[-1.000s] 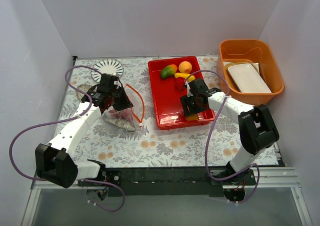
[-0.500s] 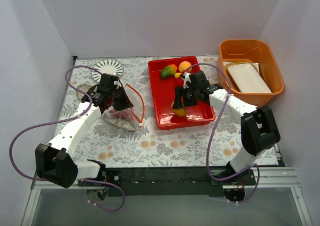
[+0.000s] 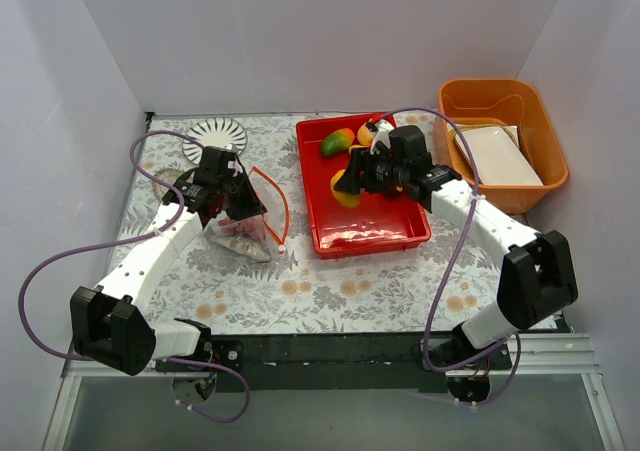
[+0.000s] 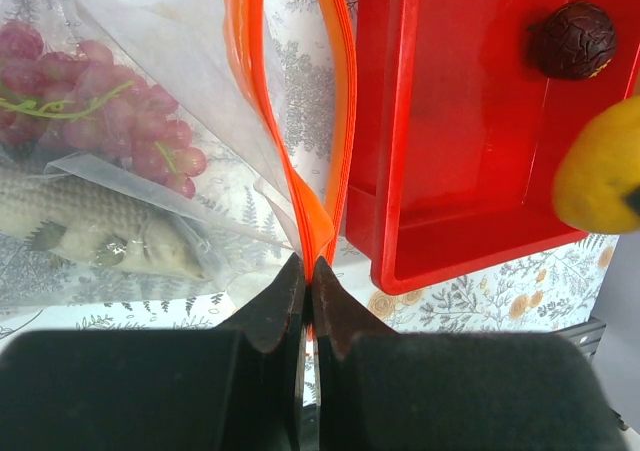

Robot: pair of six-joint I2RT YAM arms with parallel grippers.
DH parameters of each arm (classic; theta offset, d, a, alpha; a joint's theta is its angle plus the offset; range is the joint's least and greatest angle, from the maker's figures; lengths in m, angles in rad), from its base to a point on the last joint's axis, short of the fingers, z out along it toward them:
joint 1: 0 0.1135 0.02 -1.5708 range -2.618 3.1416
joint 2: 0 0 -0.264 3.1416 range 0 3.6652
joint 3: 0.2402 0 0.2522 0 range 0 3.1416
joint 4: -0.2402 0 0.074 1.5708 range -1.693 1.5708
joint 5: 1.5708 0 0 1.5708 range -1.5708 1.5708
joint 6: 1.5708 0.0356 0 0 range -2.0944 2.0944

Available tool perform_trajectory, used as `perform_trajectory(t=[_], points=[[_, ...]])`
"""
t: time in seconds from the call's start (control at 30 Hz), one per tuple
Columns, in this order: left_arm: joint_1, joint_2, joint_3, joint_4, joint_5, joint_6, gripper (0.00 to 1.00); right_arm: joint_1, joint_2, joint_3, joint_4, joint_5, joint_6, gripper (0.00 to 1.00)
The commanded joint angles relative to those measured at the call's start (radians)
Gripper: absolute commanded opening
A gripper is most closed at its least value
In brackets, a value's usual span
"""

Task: Place the food in the zip-top bag and seal the zipper
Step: Place the fake fruit in the zipper food storage bag.

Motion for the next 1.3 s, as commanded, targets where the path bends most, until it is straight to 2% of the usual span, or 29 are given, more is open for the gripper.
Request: perform_trajectory(t=[0.0, 0.2, 0.4, 0.63, 1.27], points=[[0.003, -0.026, 0.018, 0.014, 0.014, 0.003, 0.00, 0.007, -0.065, 0.053, 0.127, -0.008, 0.016, 0.26], [0.003, -0.041, 0.023, 0.012, -0.038, -0.014, 0.00, 0.043, 0.010, 0.211, 0.000, -0.017, -0.056, 0.27], [0.003, -0.056, 0.019, 0.023, -0.038, -0.026, 0.00, 0.095, 0.048, 0.189, 0.083, -0.088, 0.013, 0.27], [0.003, -0.053, 0.027, 0.021, -0.029, -0.023, 0.00, 0.191, 0.111, 0.214, 0.137, -0.102, 0.067, 0.27], [0.003, -0.090, 0.030, 0.012, -0.024, -0.021, 0.00, 0.254, 0.287, 0.373, 0.048, -0.125, 0.056, 0.29]])
